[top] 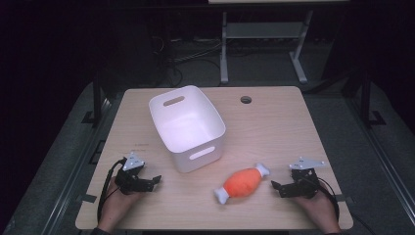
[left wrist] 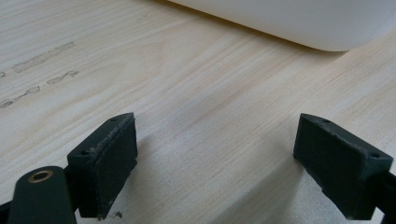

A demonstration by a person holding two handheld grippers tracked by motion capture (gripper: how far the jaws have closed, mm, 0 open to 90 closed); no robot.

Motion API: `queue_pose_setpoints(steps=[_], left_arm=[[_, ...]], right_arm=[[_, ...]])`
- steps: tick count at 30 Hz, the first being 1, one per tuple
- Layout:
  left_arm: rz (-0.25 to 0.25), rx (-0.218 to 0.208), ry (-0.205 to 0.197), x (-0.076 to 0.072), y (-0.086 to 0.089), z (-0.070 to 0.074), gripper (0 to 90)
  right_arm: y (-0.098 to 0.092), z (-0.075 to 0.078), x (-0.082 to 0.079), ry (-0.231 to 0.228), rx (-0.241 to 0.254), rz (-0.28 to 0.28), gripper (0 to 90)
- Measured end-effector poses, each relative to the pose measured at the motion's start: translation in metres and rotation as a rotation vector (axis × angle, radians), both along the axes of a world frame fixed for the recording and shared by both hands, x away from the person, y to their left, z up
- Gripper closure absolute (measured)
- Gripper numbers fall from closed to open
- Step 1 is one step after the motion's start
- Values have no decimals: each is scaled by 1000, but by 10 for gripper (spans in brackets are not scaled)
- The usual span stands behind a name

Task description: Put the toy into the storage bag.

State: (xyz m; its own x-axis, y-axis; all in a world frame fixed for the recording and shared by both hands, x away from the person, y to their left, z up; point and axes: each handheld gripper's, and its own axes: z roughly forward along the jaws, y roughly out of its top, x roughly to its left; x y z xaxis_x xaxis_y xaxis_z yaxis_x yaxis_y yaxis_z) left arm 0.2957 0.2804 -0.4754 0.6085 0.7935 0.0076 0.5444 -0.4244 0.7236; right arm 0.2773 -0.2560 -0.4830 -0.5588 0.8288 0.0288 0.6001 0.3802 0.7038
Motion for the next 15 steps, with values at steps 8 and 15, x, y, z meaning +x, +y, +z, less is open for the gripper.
queue_pose_setpoints(steps=[8, 15], left_arm=[[1, 1, -1, 0, 0, 0, 129], [4, 0, 0, 0, 0, 0, 129]], right_arm=[[0, 0, 0, 0, 1, 1, 26], [-1, 6, -1, 24, -12, 7, 146]])
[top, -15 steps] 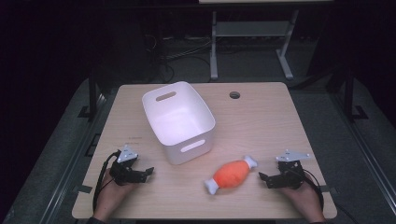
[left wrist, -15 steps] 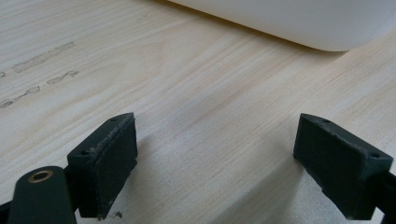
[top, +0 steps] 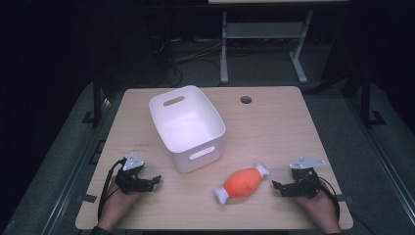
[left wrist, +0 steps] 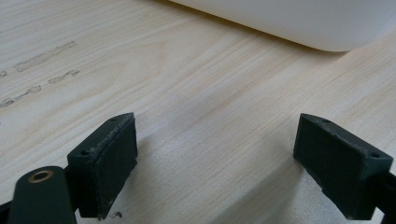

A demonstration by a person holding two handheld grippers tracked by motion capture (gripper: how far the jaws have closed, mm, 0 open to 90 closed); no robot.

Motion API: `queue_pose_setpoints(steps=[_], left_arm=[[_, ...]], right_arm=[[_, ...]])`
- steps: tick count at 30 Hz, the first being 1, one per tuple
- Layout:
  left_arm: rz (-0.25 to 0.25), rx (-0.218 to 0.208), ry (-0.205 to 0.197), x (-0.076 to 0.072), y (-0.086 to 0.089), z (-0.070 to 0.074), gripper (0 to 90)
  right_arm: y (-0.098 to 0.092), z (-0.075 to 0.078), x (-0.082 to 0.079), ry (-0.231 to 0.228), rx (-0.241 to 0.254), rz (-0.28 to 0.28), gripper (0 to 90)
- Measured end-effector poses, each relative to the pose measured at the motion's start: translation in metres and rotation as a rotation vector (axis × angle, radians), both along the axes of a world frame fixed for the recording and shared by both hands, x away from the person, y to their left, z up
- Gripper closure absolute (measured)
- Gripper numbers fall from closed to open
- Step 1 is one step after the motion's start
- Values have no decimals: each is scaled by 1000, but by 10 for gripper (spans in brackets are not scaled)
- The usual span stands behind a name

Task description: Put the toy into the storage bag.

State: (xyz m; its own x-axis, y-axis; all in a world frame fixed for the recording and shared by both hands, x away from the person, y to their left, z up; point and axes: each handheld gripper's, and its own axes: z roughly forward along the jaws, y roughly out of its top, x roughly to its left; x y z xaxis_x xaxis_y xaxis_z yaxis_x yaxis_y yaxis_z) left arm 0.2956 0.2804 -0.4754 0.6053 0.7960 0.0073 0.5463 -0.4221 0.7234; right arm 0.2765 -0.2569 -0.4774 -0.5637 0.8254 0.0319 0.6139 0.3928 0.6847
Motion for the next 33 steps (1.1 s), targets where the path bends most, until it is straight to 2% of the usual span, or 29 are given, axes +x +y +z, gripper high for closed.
queue_pose_setpoints(steps=[3, 6, 7, 14, 16, 17, 20, 21, 22, 26, 27, 28, 30, 33], left_arm=[[0, 0, 0, 0, 0, 0, 130], [0, 0, 0, 0, 0, 0, 129], [0, 0, 0, 0, 0, 0, 129], [0, 0, 0, 0, 0, 0, 129], [0, 0, 0, 0, 0, 0, 129], [0, 0, 0, 0, 0, 0, 129], [0, 0, 0, 0, 0, 0, 129], [0, 0, 0, 0, 0, 0, 129], [0, 0, 0, 0, 0, 0, 130], [0, 0, 0, 0, 0, 0, 129], [0, 0, 0, 0, 0, 0, 129], [0, 0, 0, 0, 0, 0, 129], [0, 0, 0, 0, 0, 0, 129], [0, 0, 0, 0, 0, 0, 129]], right_arm=[[-1, 3, -1, 4, 9, -2, 153], [-4, 11, -3, 4, 25, 6, 237], [-4, 11, -3, 4, 25, 6, 237], [-5, 28, -11, -14, 81, 90, 571], [-4, 30, -12, -12, 88, 105, 604], [-2, 32, -14, -12, 101, 134, 685], [2, 36, -15, -16, 101, 170, 806], [2, 36, -15, -16, 101, 170, 806], [4, 39, -17, -20, 110, 194, 886], [11, 42, -18, -16, 94, 260, 898], [11, 42, -18, -16, 94, 260, 898], [15, 43, -18, -12, 101, 290, 899], [16, 43, -18, -9, 103, 299, 899], [23, 45, -19, -6, 105, 342, 898]])
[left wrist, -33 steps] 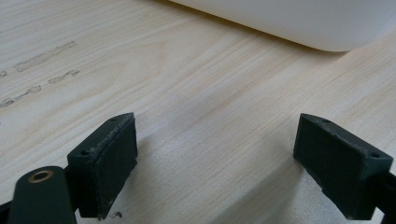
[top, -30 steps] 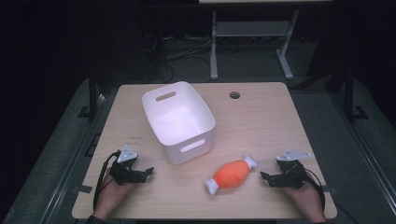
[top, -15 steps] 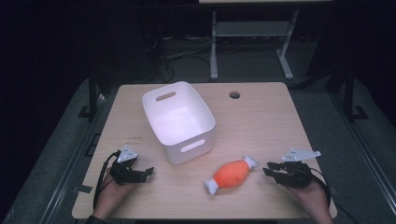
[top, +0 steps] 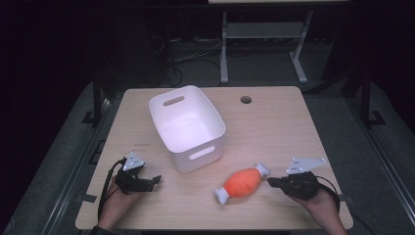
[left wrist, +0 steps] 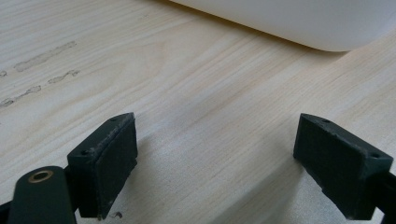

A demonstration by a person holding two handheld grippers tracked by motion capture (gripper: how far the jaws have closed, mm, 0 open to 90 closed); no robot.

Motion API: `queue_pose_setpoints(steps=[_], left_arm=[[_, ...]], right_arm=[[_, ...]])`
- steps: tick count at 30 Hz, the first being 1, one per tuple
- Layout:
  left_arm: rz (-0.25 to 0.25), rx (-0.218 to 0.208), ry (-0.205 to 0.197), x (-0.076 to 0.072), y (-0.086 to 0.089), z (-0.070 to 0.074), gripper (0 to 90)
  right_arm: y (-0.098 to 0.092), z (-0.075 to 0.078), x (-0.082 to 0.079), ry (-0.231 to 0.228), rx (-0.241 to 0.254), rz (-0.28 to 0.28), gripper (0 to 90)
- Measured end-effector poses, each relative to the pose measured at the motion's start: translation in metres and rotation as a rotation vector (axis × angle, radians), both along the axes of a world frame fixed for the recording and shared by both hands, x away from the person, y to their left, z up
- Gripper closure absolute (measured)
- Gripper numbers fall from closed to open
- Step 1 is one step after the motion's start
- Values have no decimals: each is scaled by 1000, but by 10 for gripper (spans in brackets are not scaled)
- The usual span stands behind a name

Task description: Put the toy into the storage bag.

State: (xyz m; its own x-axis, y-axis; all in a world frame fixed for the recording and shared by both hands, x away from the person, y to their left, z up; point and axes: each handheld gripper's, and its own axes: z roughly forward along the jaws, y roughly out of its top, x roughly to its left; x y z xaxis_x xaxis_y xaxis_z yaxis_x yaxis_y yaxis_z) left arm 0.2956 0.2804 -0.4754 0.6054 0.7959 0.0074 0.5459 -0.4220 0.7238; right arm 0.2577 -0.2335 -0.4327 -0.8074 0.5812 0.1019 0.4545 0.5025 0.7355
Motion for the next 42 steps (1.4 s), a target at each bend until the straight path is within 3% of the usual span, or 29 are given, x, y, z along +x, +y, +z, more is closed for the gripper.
queue_pose_setpoints(steps=[21, 42], left_arm=[[0, 0, 0, 0, 0, 0, 129], [0, 1, 0, 0, 0, 0, 129]], right_arm=[[49, 4, -4, 26, -6, 193, 898], [95, -5, 4, 51, -42, 317, 898]])
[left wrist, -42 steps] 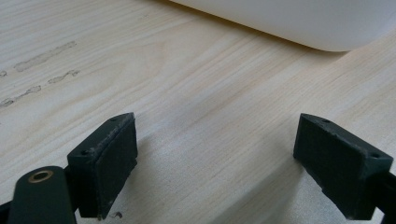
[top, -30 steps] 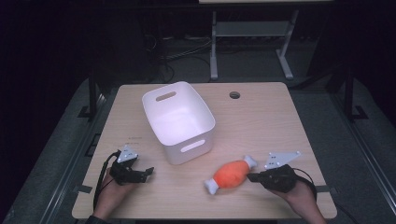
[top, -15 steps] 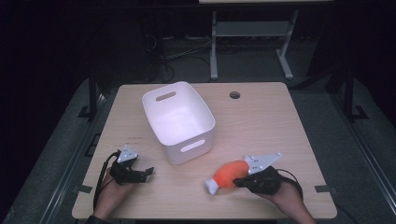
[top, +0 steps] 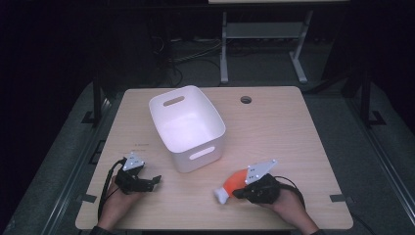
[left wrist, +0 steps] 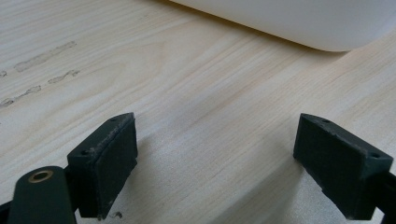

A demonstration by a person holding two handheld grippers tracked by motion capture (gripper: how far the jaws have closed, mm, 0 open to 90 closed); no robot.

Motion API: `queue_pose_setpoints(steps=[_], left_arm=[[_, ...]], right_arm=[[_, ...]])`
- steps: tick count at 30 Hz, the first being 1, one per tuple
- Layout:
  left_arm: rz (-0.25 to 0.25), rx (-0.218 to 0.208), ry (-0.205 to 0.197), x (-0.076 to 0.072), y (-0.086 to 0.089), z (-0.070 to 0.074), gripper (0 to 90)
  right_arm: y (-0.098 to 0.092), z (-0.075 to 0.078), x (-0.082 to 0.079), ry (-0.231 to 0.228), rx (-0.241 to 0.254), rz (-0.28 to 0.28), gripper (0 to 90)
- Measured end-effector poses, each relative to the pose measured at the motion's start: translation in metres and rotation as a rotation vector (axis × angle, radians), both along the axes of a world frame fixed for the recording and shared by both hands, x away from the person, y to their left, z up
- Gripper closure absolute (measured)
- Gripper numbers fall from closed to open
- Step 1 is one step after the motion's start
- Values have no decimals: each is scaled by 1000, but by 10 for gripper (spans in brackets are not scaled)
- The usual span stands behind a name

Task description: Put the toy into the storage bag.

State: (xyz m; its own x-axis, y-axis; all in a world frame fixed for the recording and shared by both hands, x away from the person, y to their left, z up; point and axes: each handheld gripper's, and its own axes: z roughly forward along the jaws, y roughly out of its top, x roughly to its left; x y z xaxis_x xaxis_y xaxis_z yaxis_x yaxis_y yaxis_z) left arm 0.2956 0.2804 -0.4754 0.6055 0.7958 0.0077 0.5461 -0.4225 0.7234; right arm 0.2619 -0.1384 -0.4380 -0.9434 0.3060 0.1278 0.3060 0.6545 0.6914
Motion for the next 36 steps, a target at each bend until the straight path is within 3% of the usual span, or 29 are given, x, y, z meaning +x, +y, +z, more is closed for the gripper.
queue_pose_setpoints(steps=[14, 36], left_arm=[[0, 0, 0, 0, 0, 0, 129], [0, 0, 0, 0, 0, 0, 129]], right_arm=[[12, 2, 15, -21, -1, -6, 898], [11, 5, 34, -39, -2, -111, 898]])
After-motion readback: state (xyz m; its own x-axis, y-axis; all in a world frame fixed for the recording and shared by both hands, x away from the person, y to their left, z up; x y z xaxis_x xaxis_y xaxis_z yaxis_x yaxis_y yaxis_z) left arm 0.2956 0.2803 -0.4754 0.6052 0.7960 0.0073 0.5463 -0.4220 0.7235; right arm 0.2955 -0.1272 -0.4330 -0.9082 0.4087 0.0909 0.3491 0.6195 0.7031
